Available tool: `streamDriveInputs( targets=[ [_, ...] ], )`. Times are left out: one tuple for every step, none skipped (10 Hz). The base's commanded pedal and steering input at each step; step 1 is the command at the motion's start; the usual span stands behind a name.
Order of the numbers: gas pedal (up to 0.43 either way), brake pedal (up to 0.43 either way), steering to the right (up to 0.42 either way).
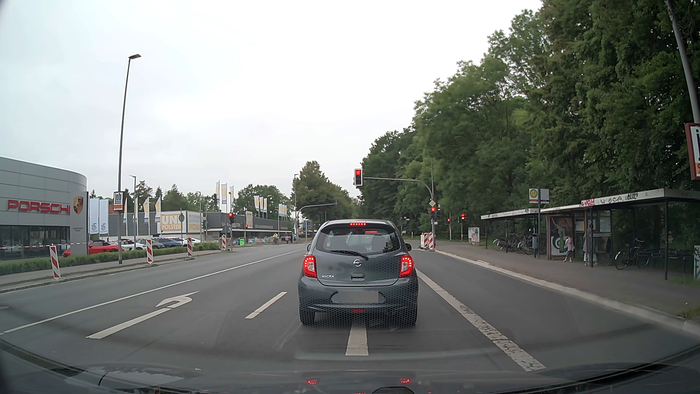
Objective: Follow the waypoints while adhering to traffic rules and regulations
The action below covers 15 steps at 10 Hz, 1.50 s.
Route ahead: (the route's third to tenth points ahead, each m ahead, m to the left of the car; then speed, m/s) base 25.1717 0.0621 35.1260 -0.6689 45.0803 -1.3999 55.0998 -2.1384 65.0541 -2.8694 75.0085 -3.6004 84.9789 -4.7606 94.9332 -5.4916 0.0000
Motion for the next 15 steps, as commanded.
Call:
streamDriveInputs(
  targets=[
    [0.000,0.000,-0.005],
    [0.000,0.000,-0.005],
    [0.000,0.000,-0.005],
    [0.000,0.000,-0.005],
    [0.000,0.000,-0.005],
    [0.000,0.000,-0.005],
    [0.000,0.000,-0.005],
    [0.000,0.000,-0.005],
    [0.000,0.000,-0.005],
    [0.000,0.000,-0.005],
    [0.000,0.000,-0.005],
    [0.000,0.000,-0.005],
    [0.000,0.000,-0.006],
    [0.000,0.000,-0.005],
    [0.000,0.000,-0.006]
  ],
)
